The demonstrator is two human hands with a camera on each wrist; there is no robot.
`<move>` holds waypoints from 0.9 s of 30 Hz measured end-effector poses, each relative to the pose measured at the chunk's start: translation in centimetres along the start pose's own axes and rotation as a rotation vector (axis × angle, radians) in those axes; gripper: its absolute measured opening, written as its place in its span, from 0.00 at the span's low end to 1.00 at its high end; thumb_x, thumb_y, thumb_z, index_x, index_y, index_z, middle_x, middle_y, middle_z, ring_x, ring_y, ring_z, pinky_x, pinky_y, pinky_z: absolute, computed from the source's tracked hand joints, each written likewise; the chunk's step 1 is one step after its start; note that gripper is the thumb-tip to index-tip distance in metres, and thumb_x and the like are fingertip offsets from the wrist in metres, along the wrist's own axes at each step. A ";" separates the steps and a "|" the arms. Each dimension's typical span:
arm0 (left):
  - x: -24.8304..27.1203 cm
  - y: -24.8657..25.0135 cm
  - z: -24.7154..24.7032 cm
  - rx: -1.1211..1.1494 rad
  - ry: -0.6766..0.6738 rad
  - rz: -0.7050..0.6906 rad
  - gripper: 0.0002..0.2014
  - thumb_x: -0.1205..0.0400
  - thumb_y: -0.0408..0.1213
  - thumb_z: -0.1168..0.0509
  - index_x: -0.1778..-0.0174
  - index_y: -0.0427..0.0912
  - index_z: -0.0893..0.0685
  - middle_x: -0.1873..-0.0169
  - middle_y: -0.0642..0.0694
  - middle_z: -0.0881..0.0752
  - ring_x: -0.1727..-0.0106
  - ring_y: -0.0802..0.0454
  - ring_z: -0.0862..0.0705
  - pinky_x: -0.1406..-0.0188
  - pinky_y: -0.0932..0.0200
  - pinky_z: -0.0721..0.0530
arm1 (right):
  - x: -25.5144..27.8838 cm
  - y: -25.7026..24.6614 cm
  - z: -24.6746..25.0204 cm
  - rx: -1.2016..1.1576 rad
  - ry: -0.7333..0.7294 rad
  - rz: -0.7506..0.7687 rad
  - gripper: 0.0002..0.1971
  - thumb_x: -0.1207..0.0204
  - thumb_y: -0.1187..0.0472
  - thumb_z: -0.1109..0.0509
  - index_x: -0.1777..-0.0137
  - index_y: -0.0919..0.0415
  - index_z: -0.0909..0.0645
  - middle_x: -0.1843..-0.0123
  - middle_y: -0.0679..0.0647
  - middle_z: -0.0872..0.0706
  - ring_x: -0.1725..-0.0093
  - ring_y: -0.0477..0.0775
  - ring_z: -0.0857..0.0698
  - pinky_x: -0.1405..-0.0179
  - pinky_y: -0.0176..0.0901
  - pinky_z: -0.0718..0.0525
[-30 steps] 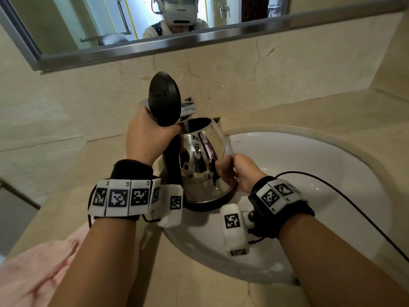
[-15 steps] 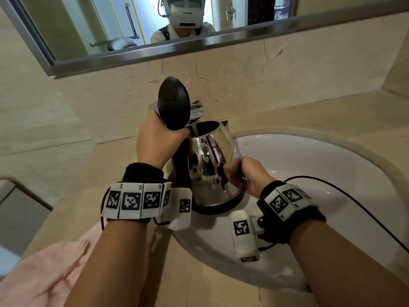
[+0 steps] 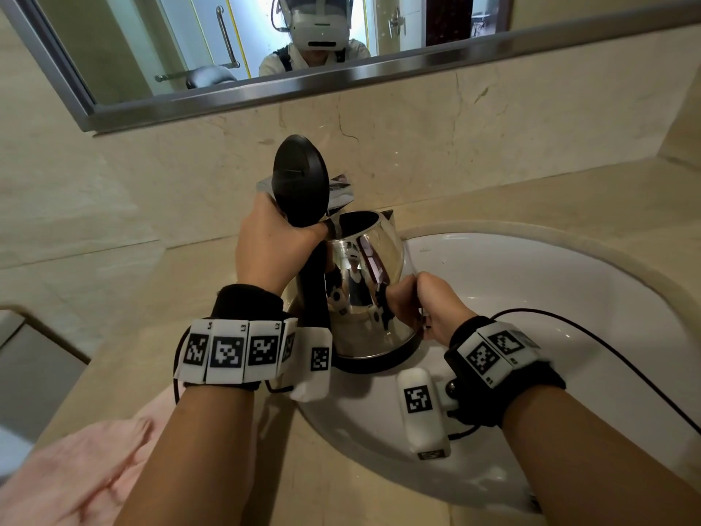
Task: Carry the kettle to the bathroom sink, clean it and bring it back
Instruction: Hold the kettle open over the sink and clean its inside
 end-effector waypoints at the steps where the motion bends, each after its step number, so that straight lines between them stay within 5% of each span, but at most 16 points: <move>1: 0.0 0.0 0.0 -0.001 0.002 0.001 0.19 0.30 0.39 0.27 0.47 0.43 0.26 0.62 0.57 0.24 0.54 0.48 0.18 0.59 0.51 0.16 | 0.0 0.0 0.1 0.006 0.002 0.024 0.23 0.14 0.65 0.52 0.22 0.73 0.35 0.47 0.61 0.25 0.65 0.51 0.23 0.67 0.44 0.24; 4: -0.1 -0.2 -0.1 0.000 0.001 0.008 0.20 0.30 0.39 0.27 0.45 0.41 0.25 0.61 0.55 0.23 0.54 0.47 0.17 0.60 0.50 0.15 | 0.0 0.3 0.3 -0.024 0.037 0.037 0.21 0.14 0.64 0.52 0.25 0.71 0.30 0.65 0.54 0.27 0.72 0.47 0.30 0.74 0.38 0.30; 9: -0.1 -0.1 -0.1 -0.010 -0.003 0.009 0.21 0.30 0.39 0.27 0.44 0.41 0.25 0.61 0.55 0.23 0.52 0.47 0.17 0.57 0.48 0.14 | -0.3 0.2 0.4 -0.100 0.059 -0.013 0.14 0.14 0.64 0.52 0.59 0.59 0.29 0.65 0.53 0.28 0.69 0.48 0.28 0.69 0.39 0.27; 12: -0.1 -0.1 -0.1 -0.009 -0.001 0.009 0.20 0.30 0.39 0.27 0.46 0.43 0.26 0.62 0.57 0.24 0.53 0.47 0.17 0.58 0.49 0.14 | 0.2 0.3 0.5 -0.156 0.037 -0.075 0.13 0.14 0.64 0.50 0.37 0.64 0.27 0.53 0.59 0.25 0.51 0.57 0.21 0.47 0.44 0.25; 13: -0.1 -0.1 0.0 -0.012 0.001 0.006 0.20 0.30 0.39 0.27 0.46 0.43 0.26 0.62 0.57 0.24 0.54 0.48 0.18 0.59 0.50 0.16 | 0.4 0.3 0.5 -0.154 0.044 -0.083 0.14 0.15 0.64 0.49 0.35 0.64 0.27 0.52 0.59 0.24 0.50 0.57 0.21 0.50 0.43 0.24; 16: -0.1 -0.1 0.0 -0.008 -0.002 0.005 0.20 0.30 0.39 0.27 0.46 0.43 0.25 0.62 0.57 0.24 0.55 0.49 0.18 0.61 0.52 0.17 | 0.6 0.4 0.5 -0.144 0.061 -0.071 0.09 0.18 0.62 0.47 0.52 0.63 0.25 0.61 0.57 0.23 0.62 0.52 0.23 0.65 0.42 0.25; 19: -0.2 -0.1 0.0 -0.007 0.000 0.002 0.22 0.30 0.39 0.27 0.43 0.41 0.25 0.63 0.57 0.24 0.55 0.48 0.18 0.61 0.51 0.17 | 0.6 0.4 0.6 -0.184 0.076 -0.063 0.13 0.17 0.60 0.48 0.62 0.60 0.28 0.62 0.56 0.24 0.63 0.52 0.25 0.54 0.46 0.25; 24: -0.3 -0.1 0.2 -0.007 -0.001 -0.022 0.24 0.29 0.38 0.27 0.39 0.41 0.25 0.64 0.57 0.25 0.58 0.50 0.19 0.63 0.53 0.20 | 1.0 0.2 0.4 -0.212 0.053 -0.051 0.14 0.18 0.61 0.47 0.64 0.61 0.26 0.64 0.57 0.22 0.64 0.52 0.23 0.68 0.42 0.27; 27: -0.5 0.0 0.3 -0.008 -0.002 -0.029 0.24 0.30 0.39 0.27 0.39 0.41 0.25 0.63 0.57 0.24 0.57 0.49 0.19 0.63 0.53 0.19 | 1.3 0.1 0.4 -0.213 0.050 -0.058 0.15 0.17 0.60 0.47 0.64 0.61 0.26 0.64 0.56 0.22 0.64 0.51 0.23 0.66 0.42 0.27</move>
Point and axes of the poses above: each hand's wrist, its own x-axis away from the middle knuckle, its own z-axis out of the back of the hand, y = z × x, the point moved 5 cm from there along -x, towards the middle knuckle
